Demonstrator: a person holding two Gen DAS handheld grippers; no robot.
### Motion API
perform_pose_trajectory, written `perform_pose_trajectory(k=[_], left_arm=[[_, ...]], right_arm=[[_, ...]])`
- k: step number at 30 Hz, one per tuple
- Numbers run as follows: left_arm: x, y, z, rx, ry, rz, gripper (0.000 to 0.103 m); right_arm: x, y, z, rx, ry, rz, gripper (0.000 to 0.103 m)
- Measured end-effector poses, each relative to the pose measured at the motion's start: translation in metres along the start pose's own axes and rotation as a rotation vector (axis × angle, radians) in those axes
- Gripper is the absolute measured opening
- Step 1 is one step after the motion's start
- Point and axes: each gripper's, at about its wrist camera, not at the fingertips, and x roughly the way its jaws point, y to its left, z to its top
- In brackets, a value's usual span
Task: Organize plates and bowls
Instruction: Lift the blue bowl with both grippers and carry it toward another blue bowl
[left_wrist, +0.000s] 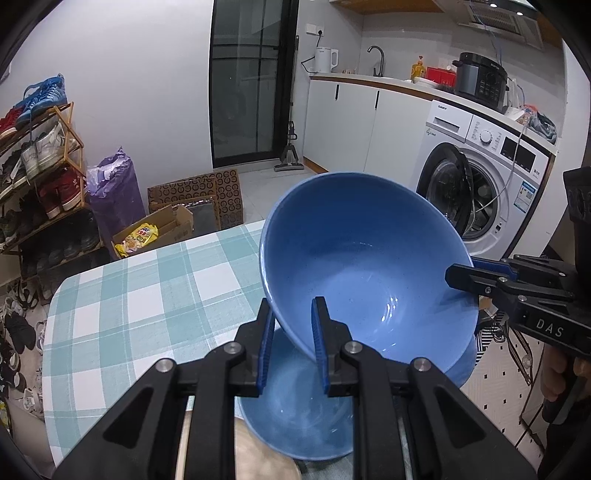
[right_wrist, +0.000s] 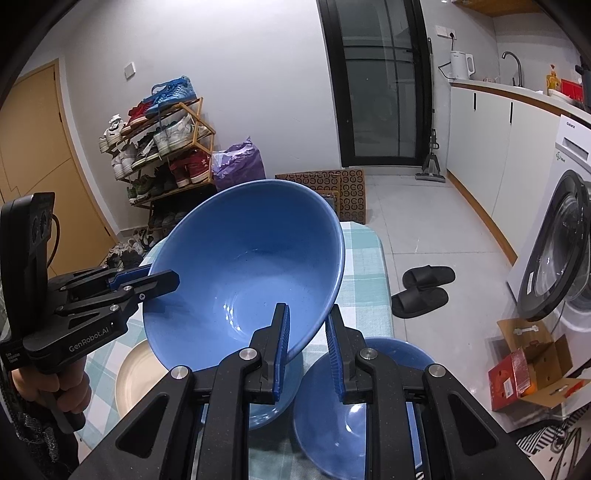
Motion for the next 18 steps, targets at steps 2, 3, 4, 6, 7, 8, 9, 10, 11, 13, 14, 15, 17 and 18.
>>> perform_pose_trajectory(k=[2, 3, 4, 6, 7, 8, 9, 10, 11, 13, 14, 15, 17, 18], left_arm=[[-0.003, 0.001, -0.004, -0.002, -0.004, 0.001, 0.018], [-0.005, 0.002, -0.006, -0.003, -0.007, 0.002, 0.018], [-0.006, 0.002, -0.008, -0.003, -0.007, 0.003, 0.018], [-0.009, 0.003, -0.013, -0.006, -0.006, 0.004, 0.018], [-0.009, 0.004, -0.015, -0.006, -0.005, 0.004, 0.018], [-0.009, 0.004, -0.016, -0.005, -0.003, 0.003, 0.018], [-0.01, 0.004, -0.017, -0.006, -0.003, 0.001, 0.018], [-0.01, 0.005, -0.018, -0.006, -0.003, 0.0, 0.018], [-0.01, 0.005, -0.02, -0.006, -0.003, 0.0, 0.018], [-0.011, 0.006, -0.023, -0.013, -0.004, -0.002, 0.018], [-0.01, 0.007, -0.025, -0.015, -0.003, -0.001, 0.018], [-0.009, 0.008, -0.027, -0.017, -0.001, 0.0, 0.018], [-0.007, 0.01, -0.031, -0.022, 0.006, 0.002, 0.018], [-0.006, 0.011, -0.033, -0.027, 0.007, 0.002, 0.018]], right_arm=[[-0.002, 0.003, -0.003, -0.004, 0.002, 0.002, 0.02], [-0.003, 0.005, -0.005, -0.008, 0.001, 0.003, 0.02], [-0.003, 0.006, -0.006, -0.009, 0.001, 0.003, 0.02], [-0.003, 0.009, -0.008, -0.009, -0.001, 0.007, 0.02], [-0.003, 0.011, -0.01, -0.01, 0.0, 0.008, 0.02], [-0.003, 0.011, -0.012, -0.012, 0.003, 0.009, 0.02], [-0.002, 0.012, -0.014, -0.011, 0.007, 0.01, 0.02], [-0.002, 0.013, -0.016, -0.01, 0.01, 0.011, 0.02], [-0.001, 0.014, -0.017, -0.012, 0.012, 0.011, 0.02], [0.002, 0.017, -0.02, -0.016, 0.022, 0.011, 0.021], [0.003, 0.018, -0.022, -0.018, 0.025, 0.012, 0.021], [0.005, 0.019, -0.023, -0.021, 0.029, 0.012, 0.021], [0.008, 0.022, -0.024, -0.024, 0.037, 0.011, 0.021], [0.009, 0.024, -0.025, -0.026, 0.041, 0.009, 0.021]])
